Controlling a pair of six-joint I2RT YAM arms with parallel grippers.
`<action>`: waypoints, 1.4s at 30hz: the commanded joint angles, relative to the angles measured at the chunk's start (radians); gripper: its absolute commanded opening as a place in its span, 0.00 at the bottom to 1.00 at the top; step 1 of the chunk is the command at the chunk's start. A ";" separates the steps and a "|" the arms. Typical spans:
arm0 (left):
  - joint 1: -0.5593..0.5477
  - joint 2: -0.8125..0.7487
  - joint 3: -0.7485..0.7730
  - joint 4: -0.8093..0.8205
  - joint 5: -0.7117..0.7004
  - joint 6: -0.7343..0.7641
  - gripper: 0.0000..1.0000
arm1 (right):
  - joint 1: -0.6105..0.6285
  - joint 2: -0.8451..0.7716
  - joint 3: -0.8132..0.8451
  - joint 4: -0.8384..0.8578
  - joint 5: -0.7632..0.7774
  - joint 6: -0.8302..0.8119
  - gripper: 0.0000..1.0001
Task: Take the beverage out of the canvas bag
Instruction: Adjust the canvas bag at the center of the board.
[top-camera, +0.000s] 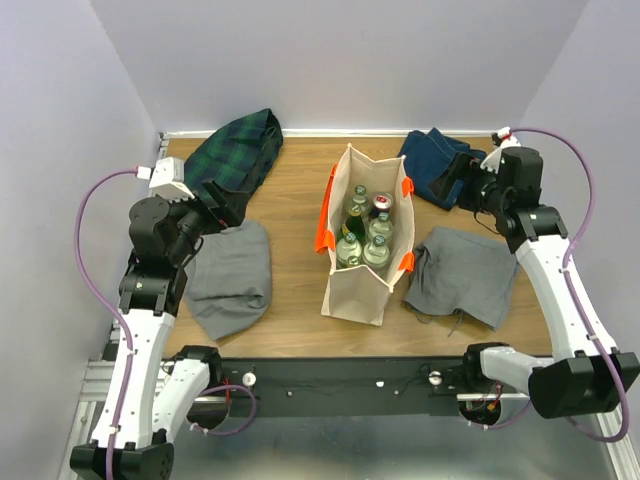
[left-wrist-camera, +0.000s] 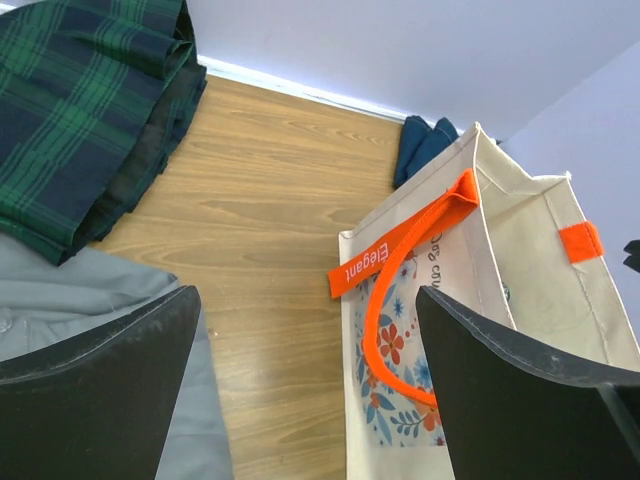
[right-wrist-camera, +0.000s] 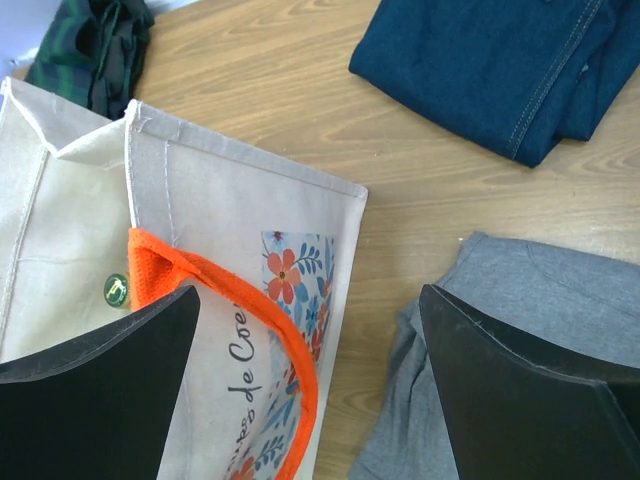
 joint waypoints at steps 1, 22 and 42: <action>0.002 -0.003 0.020 -0.002 -0.045 0.014 0.99 | 0.002 0.031 0.069 -0.060 -0.031 -0.033 1.00; 0.000 0.174 0.040 0.180 0.200 -0.075 0.99 | 0.003 -0.124 -0.066 0.079 0.015 -0.039 1.00; -0.463 0.323 0.354 -0.145 -0.309 0.146 0.99 | 0.022 0.112 0.205 -0.048 -0.081 -0.103 1.00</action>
